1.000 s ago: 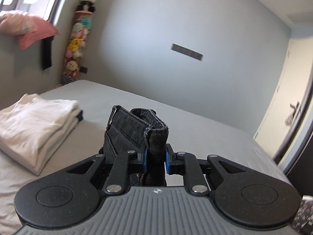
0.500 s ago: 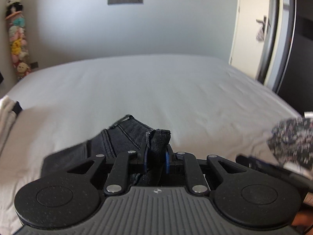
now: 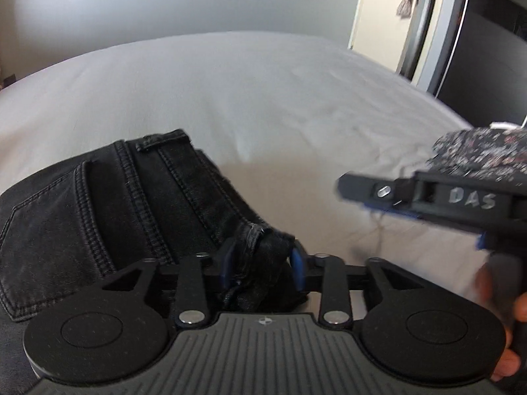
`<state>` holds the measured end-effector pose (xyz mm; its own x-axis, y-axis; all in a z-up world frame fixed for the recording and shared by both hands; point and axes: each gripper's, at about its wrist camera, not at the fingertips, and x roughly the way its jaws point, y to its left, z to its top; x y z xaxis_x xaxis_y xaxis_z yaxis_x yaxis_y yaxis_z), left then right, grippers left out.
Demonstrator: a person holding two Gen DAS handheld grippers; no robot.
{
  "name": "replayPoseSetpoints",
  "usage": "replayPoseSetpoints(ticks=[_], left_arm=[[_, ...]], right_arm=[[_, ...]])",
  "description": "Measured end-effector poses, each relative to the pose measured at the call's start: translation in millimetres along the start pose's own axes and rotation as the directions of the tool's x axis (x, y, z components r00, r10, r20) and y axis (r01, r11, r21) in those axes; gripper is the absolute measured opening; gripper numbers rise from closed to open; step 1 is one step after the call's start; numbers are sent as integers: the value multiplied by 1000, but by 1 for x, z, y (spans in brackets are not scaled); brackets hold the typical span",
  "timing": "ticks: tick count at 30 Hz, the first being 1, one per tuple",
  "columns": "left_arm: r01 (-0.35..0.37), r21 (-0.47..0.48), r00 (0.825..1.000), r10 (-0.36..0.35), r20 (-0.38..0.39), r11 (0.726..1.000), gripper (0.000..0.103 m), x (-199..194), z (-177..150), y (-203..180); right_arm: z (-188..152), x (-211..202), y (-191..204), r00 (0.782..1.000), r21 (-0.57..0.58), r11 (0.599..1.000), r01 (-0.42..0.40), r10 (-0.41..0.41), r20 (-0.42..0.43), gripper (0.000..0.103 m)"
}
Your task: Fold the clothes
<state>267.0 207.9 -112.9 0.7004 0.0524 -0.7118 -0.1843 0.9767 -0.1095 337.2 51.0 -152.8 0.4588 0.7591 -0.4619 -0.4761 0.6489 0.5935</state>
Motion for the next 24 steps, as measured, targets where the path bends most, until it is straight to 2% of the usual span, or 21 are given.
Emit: replayPoseSetpoints(ticks=[3, 6, 8, 10, 11, 15, 16, 18, 19, 21, 23, 24], left_arm=[[39, 31, 998, -40, 45, 999, 58, -25, -3, 1], [10, 58, 996, -15, 86, 998, 59, -54, -17, 14], [-69, 76, 991, 60, 117, 995, 60, -71, -26, 27], [-172, 95, 977, 157, 147, 981, 67, -91, -41, 42], [-211, 102, 970, 196, 145, 972, 70, -98, -49, 51], [-351, 116, 935, 343, 88, 929, 70, -112, -81, 82], [-374, 117, 927, 368, 73, 920, 70, -114, -89, 88], [-380, 111, 925, 377, 48, 918, 70, -116, -101, 94], [-383, 110, 924, 382, 36, 917, 70, -117, -107, 97], [-394, 137, 918, 396, 14, 909, 70, -112, -119, 95], [-420, 168, 905, 426, 5, 892, 69, -105, -128, 93], [-438, 180, 896, 445, 5, 881, 57, -102, -130, 92]], right_arm=[[-1, 12, -6, 992, 98, 990, -100, 106, -65, 40], [-4, 22, -4, 978, 156, 974, -164, 182, -103, 41], [-2, 30, -2, 974, 171, 969, -180, 200, -109, 48], [1, 38, -2, 971, 191, 964, -184, 209, -117, 60], [1, 44, -3, 967, 208, 959, -191, 220, -128, 61], [-4, 66, -3, 952, 245, 951, -188, 238, -192, 61], [-5, 68, -2, 952, 238, 954, -184, 233, -197, 60], [-7, 73, 0, 951, 223, 958, -182, 229, -206, 55], [-7, 74, 2, 950, 216, 958, -190, 235, -207, 45], [-7, 74, 4, 949, 200, 960, -197, 238, -205, 39], [-8, 73, 5, 950, 190, 960, -204, 241, -197, 24], [-8, 72, 7, 951, 184, 960, -211, 246, -189, 16]])
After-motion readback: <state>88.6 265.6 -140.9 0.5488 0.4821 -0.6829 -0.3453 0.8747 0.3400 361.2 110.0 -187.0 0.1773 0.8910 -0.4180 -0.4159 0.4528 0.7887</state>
